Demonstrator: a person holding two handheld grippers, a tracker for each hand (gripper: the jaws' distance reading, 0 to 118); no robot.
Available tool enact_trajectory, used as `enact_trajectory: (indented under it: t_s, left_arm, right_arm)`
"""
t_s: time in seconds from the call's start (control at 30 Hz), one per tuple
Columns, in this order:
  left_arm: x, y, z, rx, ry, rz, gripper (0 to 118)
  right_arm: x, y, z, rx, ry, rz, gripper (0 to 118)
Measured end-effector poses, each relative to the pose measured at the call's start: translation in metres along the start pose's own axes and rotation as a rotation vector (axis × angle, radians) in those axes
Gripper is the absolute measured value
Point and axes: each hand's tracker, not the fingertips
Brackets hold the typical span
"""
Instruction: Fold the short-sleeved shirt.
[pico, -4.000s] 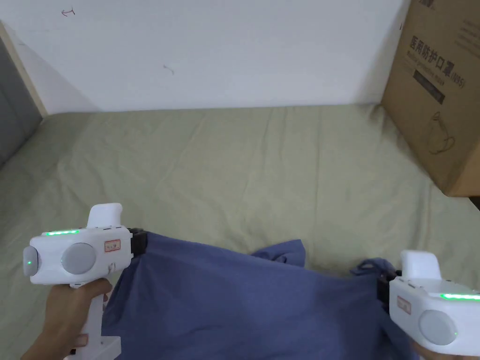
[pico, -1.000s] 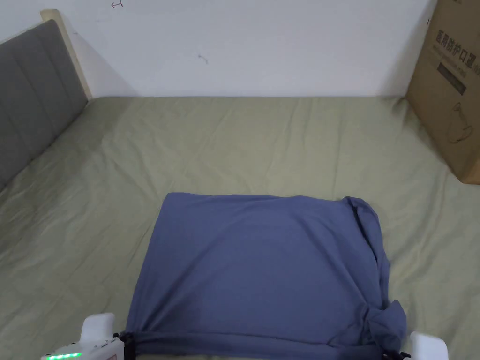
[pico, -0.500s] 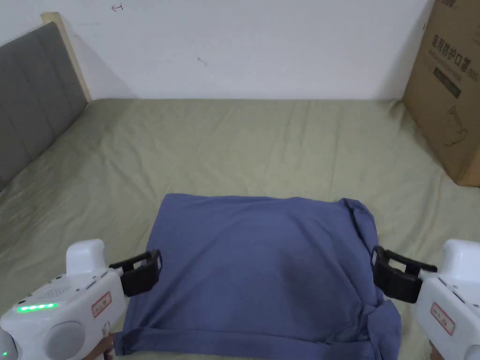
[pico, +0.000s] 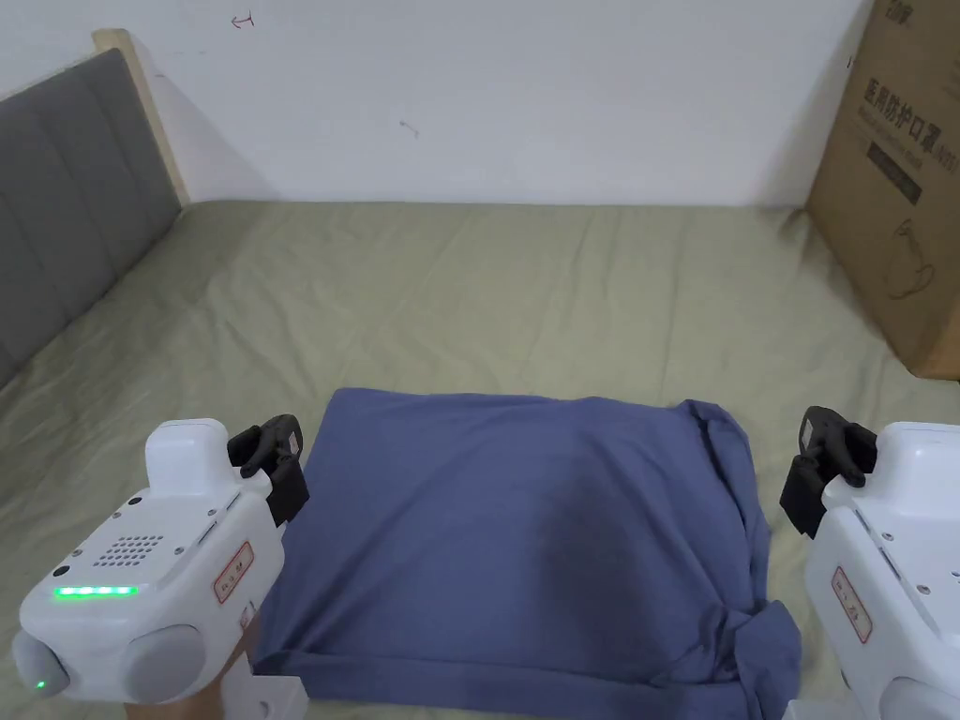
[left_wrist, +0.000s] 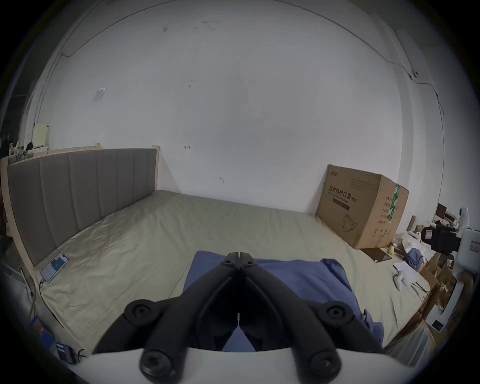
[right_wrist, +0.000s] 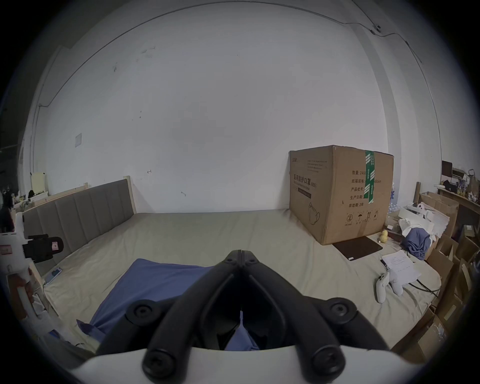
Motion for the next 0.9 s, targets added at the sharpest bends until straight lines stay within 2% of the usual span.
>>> enact_trajectory:
  t_s: [0.27,0.3,0.33,0.43,0.47,0.63,0.7,0.73,0.77,0.83,0.9]
  left_arm:
    - [-0.043,-0.047,-0.002,-0.292,0.115,-0.030,0]
    - [-0.049,-0.055,-0.003,-0.334,0.129,-0.036,5]
    - [-0.055,-0.064,-0.003,-0.385,0.137,-0.034,24]
    - [-0.069,-0.091,-0.007,-0.520,0.200,-0.005,104]
    - [-0.072,-0.098,-0.009,-0.547,0.237,-0.001,110]
    - [-0.084,-0.130,-0.019,-0.662,0.241,0.005,109]
    - [-0.089,-0.139,-0.025,-0.674,0.243,0.016,103]
    - [-0.090,-0.142,-0.029,-0.679,0.239,0.016,87]
    - [-0.091,-0.144,-0.032,-0.686,0.229,0.018,64]
    - [-0.092,-0.149,-0.038,-0.719,0.189,0.050,4]
    - [-0.093,-0.153,-0.043,-0.755,0.136,0.094,4]
  right_arm:
    - [0.004,-0.014,-0.002,-0.051,0.005,-0.014,0]
    - [0.005,-0.017,-0.003,-0.060,0.003,-0.013,0]
    - [0.006,-0.020,-0.003,-0.070,0.000,-0.012,0]
    - [0.006,-0.028,-0.005,-0.100,0.000,-0.017,0]
    - [0.006,-0.030,-0.005,-0.108,-0.001,-0.020,0]
    - [0.005,-0.038,-0.006,-0.141,-0.002,-0.013,0]
    - [0.006,-0.042,-0.006,-0.153,-0.007,-0.008,0]
    - [0.007,-0.043,-0.006,-0.158,-0.010,-0.007,0]
    - [0.008,-0.045,-0.006,-0.162,-0.014,-0.006,0]
    - [0.011,-0.049,-0.005,-0.178,-0.026,-0.003,0]
    - [0.014,-0.054,-0.005,-0.198,-0.034,-0.004,0]
